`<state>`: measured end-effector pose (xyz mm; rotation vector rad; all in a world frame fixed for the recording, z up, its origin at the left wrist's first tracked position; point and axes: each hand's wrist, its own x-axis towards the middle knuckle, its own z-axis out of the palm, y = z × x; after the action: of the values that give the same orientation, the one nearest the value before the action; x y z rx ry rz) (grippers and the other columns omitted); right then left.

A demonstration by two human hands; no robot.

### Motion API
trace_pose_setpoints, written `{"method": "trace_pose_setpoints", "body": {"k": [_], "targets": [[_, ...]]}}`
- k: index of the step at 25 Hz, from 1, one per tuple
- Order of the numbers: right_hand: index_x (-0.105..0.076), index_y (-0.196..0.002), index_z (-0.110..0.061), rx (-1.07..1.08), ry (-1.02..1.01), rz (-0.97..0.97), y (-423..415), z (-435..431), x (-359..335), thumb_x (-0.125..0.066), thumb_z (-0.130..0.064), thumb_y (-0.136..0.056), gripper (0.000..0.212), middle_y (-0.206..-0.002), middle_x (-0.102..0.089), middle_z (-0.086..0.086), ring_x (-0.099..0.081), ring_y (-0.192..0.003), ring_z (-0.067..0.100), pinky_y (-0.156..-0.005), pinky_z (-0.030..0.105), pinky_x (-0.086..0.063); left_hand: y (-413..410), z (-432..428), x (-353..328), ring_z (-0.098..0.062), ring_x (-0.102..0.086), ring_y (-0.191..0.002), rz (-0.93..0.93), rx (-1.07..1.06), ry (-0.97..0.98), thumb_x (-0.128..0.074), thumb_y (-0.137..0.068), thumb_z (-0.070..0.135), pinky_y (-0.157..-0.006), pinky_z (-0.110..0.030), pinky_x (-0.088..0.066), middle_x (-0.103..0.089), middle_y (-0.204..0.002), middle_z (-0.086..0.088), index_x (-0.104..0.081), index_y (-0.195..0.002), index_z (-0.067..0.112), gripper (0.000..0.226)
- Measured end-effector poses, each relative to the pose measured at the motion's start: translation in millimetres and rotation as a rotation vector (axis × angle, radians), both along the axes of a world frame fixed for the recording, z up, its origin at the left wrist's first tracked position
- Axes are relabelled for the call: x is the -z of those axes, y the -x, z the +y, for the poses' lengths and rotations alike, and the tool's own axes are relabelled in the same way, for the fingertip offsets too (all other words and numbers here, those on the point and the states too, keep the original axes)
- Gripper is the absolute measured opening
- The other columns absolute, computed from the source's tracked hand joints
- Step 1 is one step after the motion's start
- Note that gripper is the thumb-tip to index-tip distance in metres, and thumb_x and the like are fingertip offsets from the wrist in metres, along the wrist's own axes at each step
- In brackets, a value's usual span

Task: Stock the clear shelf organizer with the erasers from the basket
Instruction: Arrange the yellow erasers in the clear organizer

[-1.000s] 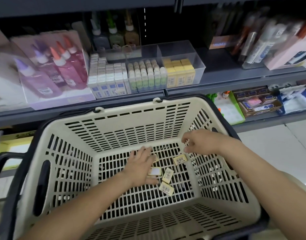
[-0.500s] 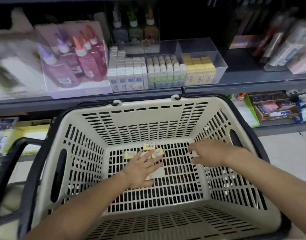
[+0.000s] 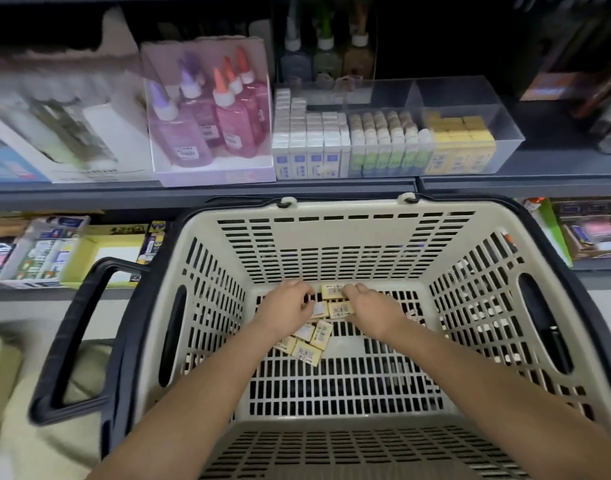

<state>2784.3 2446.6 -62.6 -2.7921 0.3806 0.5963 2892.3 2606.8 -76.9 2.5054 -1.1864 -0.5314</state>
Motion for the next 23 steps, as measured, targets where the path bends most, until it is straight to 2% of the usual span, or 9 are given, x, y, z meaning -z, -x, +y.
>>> {"method": "trace_pose_setpoints", "body": {"k": [4, 8, 10, 12, 15, 18, 20, 21, 23], "targets": [[-0.044, -0.12, -0.015, 0.005, -0.033, -0.041, 9, -5, 8, -0.055, -0.023, -0.088, 0.035, -0.116, -0.048, 0.004, -0.052, -0.104, 0.021, -0.075, 0.034, -0.049, 8, -8, 11, -0.02, -0.047, -0.118, 0.031, -0.017, -0.057, -0.051, -0.092, 0.024, -0.101, -0.034, -0.038, -0.053, -0.128, -0.002, -0.052, -0.128, 0.016, 0.036], [-0.048, -0.117, -0.017, 0.053, -0.124, -0.037, 10, -13, 8, -0.063, -0.024, -0.084, 0.037, -0.113, -0.05, 0.0, -0.054, -0.103, 0.018, -0.082, 0.032, -0.048, -7, 6, 17, -0.018, -0.048, -0.114, 0.089, -0.253, -0.013, -0.059, -0.088, 0.029, -0.099, -0.033, -0.04, -0.054, -0.122, -0.001, -0.058, -0.118, 0.018, 0.032], [-0.052, -0.11, -0.018, 0.117, -0.144, -0.04, 11, -18, 7, -0.064, -0.025, -0.084, 0.03, -0.108, -0.05, 0.0, -0.055, -0.097, 0.018, -0.082, 0.031, -0.048, -16, 16, 21, -0.018, -0.044, -0.119, 0.122, -0.246, -0.098, -0.063, -0.085, 0.033, -0.102, -0.035, -0.038, -0.052, -0.122, 0.0, -0.059, -0.114, 0.021, 0.031], [-0.052, -0.1, -0.02, 0.201, -0.199, -0.077, 12, -20, 6, -0.063, -0.023, -0.086, 0.018, -0.1, -0.053, 0.0, -0.056, -0.086, 0.017, -0.075, 0.031, -0.049, -18, 21, 22, -0.018, -0.045, -0.117, 0.211, -0.24, -0.144, -0.066, -0.083, 0.031, -0.101, -0.033, -0.037, -0.051, -0.12, -0.001, -0.06, -0.11, 0.021, 0.03], [-0.052, -0.09, -0.021, 0.341, -0.394, -0.13, 12, -20, 0, -0.063, -0.02, -0.086, 0.011, -0.084, -0.059, -0.002, -0.055, -0.067, 0.013, -0.055, 0.025, -0.045, -18, 21, 18, -0.017, -0.052, -0.104, 0.324, -0.29, -0.153, -0.069, -0.081, 0.027, -0.089, -0.028, -0.043, -0.055, -0.113, -0.002, -0.059, -0.1, 0.021, 0.023], [-0.058, -0.09, -0.022, 0.418, -0.655, -0.118, 7, -15, -9, -0.065, -0.01, -0.085, 0.015, -0.084, -0.055, -0.006, -0.058, -0.072, 0.013, -0.057, 0.018, -0.047, -17, 13, 5, -0.016, -0.057, -0.082, 0.4, -0.401, -0.012, -0.062, -0.086, 0.024, -0.069, -0.025, -0.047, -0.06, -0.093, -0.001, -0.048, -0.084, 0.023, 0.015], [-0.06, -0.095, -0.018, 0.441, -0.838, -0.095, 2, -9, -14, -0.064, -0.003, -0.084, 0.019, -0.09, -0.055, 0.0, -0.062, -0.076, 0.016, -0.067, 0.02, -0.052, -13, 1, -9, -0.014, -0.059, -0.073, 0.574, -0.502, 0.089, -0.059, -0.089, 0.017, -0.058, -0.02, -0.05, -0.06, -0.086, -0.001, -0.042, -0.086, 0.021, 0.017], [-0.058, -0.095, -0.015, 0.446, -0.897, -0.101, 0, -4, -16, -0.064, 0.0, -0.083, 0.02, -0.091, -0.055, 0.003, -0.063, -0.077, 0.017, -0.071, 0.022, -0.054, -10, -5, -16, -0.015, -0.064, -0.078, 0.757, -0.541, 0.12, -0.058, -0.089, 0.014, -0.063, -0.021, -0.054, -0.063, -0.092, -0.004, -0.043, -0.092, 0.018, 0.016], [-0.053, -0.09, -0.014, 0.478, -0.969, -0.148, -5, 4, -17, -0.063, 0.004, -0.083, 0.021, -0.088, -0.055, 0.005, -0.062, -0.073, 0.015, -0.067, 0.021, -0.055, -1, -13, -24, -0.019, -0.066, -0.092, 1.173, -0.542, 0.127, -0.058, -0.09, 0.017, -0.077, -0.032, -0.057, -0.064, -0.108, -0.012, -0.049, -0.11, 0.01, 0.023]]}}
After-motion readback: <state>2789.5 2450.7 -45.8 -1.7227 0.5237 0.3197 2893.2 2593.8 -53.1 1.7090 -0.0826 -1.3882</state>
